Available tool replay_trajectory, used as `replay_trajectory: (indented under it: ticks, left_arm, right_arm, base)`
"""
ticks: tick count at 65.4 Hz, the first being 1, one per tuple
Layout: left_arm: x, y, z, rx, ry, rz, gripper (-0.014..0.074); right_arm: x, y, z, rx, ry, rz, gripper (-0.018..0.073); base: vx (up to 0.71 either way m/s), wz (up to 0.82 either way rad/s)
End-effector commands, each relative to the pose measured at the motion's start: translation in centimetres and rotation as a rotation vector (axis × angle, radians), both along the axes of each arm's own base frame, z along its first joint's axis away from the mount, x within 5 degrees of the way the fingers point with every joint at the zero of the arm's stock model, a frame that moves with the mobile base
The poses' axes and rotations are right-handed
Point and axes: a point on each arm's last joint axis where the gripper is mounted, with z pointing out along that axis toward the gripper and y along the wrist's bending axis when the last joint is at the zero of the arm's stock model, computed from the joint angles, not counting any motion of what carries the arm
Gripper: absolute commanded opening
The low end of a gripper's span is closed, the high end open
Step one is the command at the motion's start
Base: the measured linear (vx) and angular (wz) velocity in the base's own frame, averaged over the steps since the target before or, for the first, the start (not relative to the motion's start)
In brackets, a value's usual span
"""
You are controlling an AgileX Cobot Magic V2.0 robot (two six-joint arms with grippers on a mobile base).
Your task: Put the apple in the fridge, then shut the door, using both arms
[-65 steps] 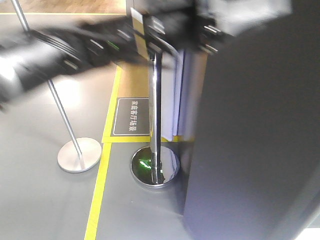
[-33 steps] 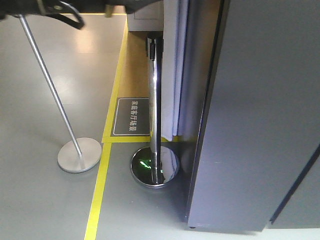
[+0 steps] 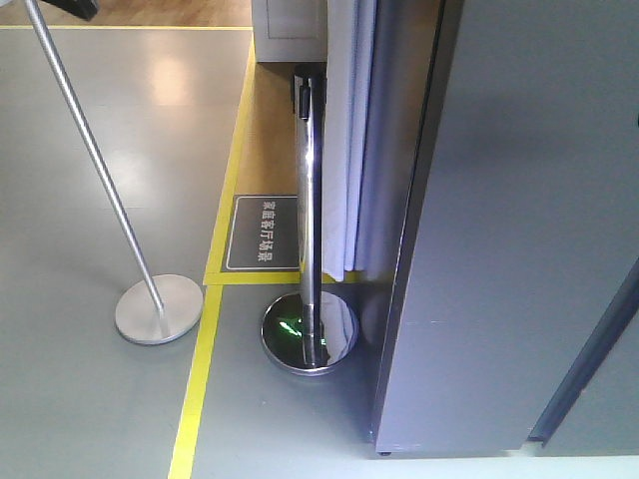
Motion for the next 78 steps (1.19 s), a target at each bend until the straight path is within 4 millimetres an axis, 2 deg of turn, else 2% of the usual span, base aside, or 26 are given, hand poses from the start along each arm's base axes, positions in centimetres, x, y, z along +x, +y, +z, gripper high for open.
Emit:
replay_trajectory:
  ticks: [1, 18, 36, 53, 78]
  left_arm:
    - [-1.3, 0.7, 1.8, -0.015, -0.058, 0.033, -0.0008]
    - [-1.0, 1.2, 1.9, -0.015, -0.058, 0.055, -0.0008]
    - [0.1, 3.1, 1.9, -0.013, -0.059, 0.129, -0.0008]
    - [0.6, 4.3, 1.8, -0.009, -0.058, 0.167, -0.0008]
    - [0.7, 4.3, 1.9, -0.015, -0.060, 0.181, -0.0008]
  right_arm:
    - [1.1, -0.9, 2.4, -0.008, -0.112, -0.046, 0.0506]
    - [5.7, -1.6, 2.6, -0.006, -0.086, -0.054, 0.0507]
    - [9.4, -2.0, 2.5, -0.008, -0.076, -0.054, 0.0507]
    - [11.8, -2.2, 3.1, -0.010, -0.081, -0.049, 0.0507]
    - [15.0, -2.5, 3.0, -0.010, -0.066, -0.038, 0.0460]
  base:
    - [0.00, 0.00]
    - [0.00, 0.00]
    - [0.00, 0.00]
    - [0.00, 0.00]
    - [0.00, 0.00]
